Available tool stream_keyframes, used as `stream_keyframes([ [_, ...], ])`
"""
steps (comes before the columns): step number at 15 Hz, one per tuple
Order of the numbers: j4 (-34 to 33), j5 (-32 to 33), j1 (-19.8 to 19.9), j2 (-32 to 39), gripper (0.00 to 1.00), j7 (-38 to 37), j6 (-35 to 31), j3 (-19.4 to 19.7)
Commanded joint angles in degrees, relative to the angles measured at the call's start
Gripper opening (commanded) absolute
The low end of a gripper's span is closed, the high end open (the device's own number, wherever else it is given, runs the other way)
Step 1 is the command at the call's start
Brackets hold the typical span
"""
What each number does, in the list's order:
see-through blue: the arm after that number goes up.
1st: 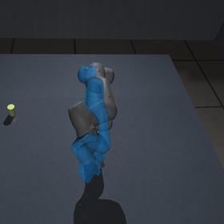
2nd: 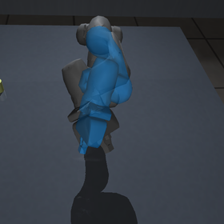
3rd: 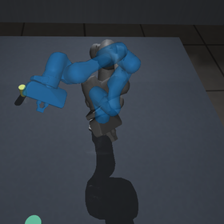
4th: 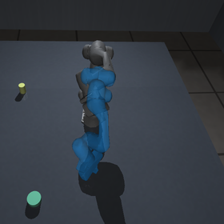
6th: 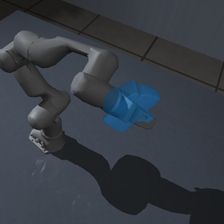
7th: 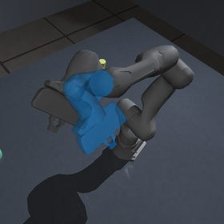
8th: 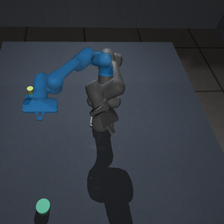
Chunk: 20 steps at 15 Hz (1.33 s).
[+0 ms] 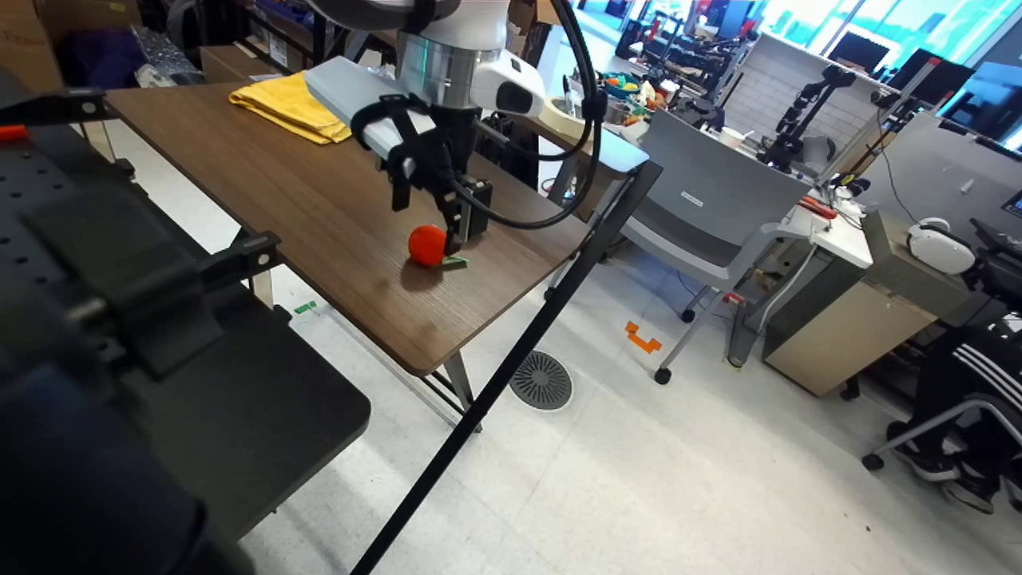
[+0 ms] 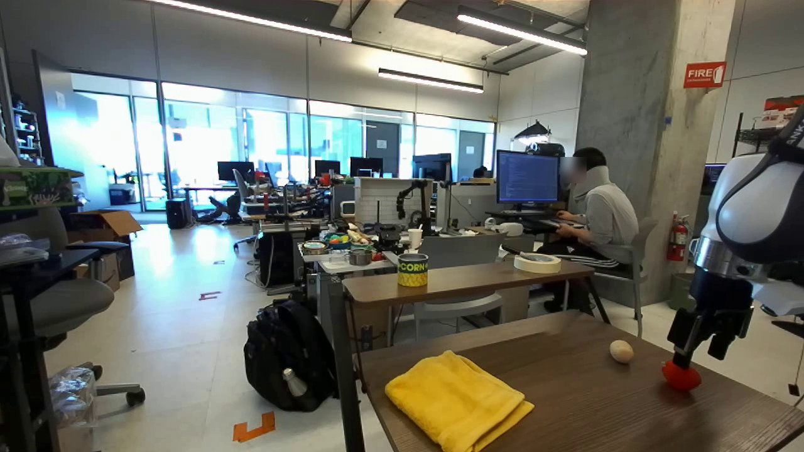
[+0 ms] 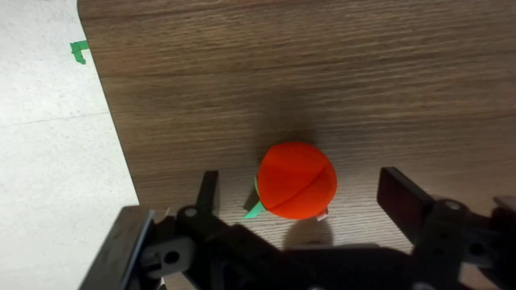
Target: Move the two plush toys to the left and use the towel to the wipe the table
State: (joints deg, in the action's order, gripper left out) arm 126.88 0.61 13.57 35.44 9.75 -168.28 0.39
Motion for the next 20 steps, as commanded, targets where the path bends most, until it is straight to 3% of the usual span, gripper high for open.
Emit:
stream_keyframes([
  [1,-5.5,0.1,-4.5,5.3,1.0,-5.0,-1.4,3.5],
  [3,-7.4,-0.3,-5.2,7.4,1.0,-6.1,-1.6,3.3],
  [4,-7.9,-0.3,-5.1,8.1,0.75,-6.3,-1.3,3.1],
  [5,-8.6,-0.3,-5.1,9.0,0.74,-6.4,-1.1,2.8],
  [10,-8.5,-0.5,-2.7,8.8,0.34,-4.7,0.9,1.0],
  [13,-5.1,-0.2,-1.1,5.8,0.15,-2.5,0.6,-1.6],
  [16,3.3,0.9,-0.8,0.0,0.06,1.8,-0.8,-5.9],
  [20,10.2,-0.1,-3.7,-3.5,0.07,3.0,-5.6,-13.8],
])
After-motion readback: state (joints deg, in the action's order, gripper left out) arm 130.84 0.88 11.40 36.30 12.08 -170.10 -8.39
